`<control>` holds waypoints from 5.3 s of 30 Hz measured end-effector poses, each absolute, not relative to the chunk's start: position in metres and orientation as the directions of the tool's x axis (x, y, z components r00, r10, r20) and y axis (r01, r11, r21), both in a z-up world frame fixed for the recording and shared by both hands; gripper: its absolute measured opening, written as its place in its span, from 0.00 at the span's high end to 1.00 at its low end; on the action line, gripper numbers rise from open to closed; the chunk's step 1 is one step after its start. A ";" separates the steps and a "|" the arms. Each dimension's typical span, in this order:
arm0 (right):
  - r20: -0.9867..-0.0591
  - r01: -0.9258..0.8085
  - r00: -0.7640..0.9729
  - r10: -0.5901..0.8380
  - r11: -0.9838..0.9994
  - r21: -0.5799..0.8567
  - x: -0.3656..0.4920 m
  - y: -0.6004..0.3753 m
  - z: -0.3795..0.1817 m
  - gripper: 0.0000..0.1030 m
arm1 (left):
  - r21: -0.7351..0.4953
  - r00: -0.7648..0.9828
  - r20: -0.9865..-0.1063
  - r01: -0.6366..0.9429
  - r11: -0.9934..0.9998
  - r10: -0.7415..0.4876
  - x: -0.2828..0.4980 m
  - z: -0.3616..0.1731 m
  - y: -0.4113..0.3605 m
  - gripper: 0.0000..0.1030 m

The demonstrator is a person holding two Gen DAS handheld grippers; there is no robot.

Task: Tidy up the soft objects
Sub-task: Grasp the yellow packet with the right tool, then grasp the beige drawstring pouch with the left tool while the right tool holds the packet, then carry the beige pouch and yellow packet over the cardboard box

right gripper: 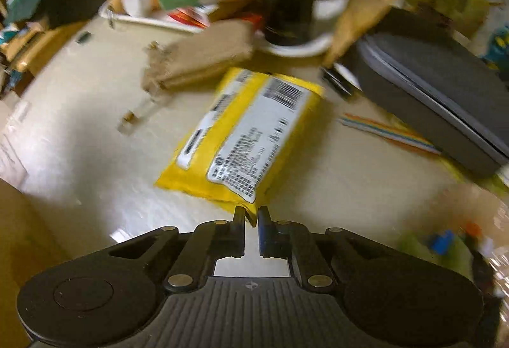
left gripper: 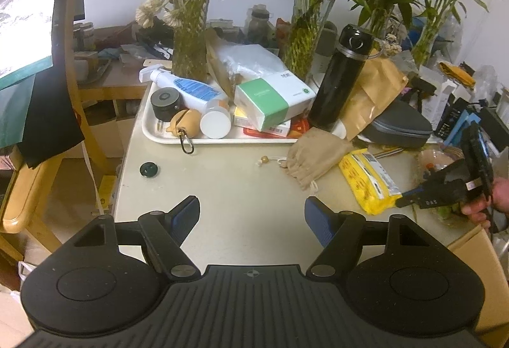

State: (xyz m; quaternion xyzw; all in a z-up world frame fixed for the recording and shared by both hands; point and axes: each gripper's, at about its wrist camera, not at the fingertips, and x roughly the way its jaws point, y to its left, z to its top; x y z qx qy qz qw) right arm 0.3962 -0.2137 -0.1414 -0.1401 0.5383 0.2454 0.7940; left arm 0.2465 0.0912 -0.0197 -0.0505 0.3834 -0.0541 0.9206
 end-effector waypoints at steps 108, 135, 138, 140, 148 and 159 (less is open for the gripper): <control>-0.727 -0.367 0.578 0.370 0.914 0.174 0.336 -0.217 -0.036 0.43 | -0.149 0.540 -0.716 0.501 0.852 -0.443 0.431 -0.165 0.038 0.68; -0.746 -0.301 0.591 0.306 0.942 0.148 0.341 -0.221 -0.045 0.43 | -0.091 0.653 -0.685 0.364 0.927 -0.324 0.365 -0.074 0.056 0.94; -0.745 -0.297 0.598 0.296 0.945 0.137 0.340 -0.221 -0.045 0.43 | -0.077 0.678 -0.670 0.343 0.936 -0.303 0.349 -0.057 0.058 0.94; -0.743 -0.297 0.601 0.294 0.945 0.133 0.338 -0.219 -0.044 0.43 | -0.067 0.695 -0.659 0.329 0.942 -0.289 0.337 -0.047 0.059 0.94; -0.713 -0.330 0.637 0.292 0.940 0.090 0.326 -0.213 -0.031 0.43 | -0.021 0.738 -0.645 0.240 0.971 -0.197 0.299 -0.020 0.066 0.94; -0.690 -0.384 0.649 0.320 0.921 0.066 0.280 -0.208 0.016 0.43 | -0.039 0.770 -0.615 0.186 0.982 -0.170 0.246 0.037 0.091 0.94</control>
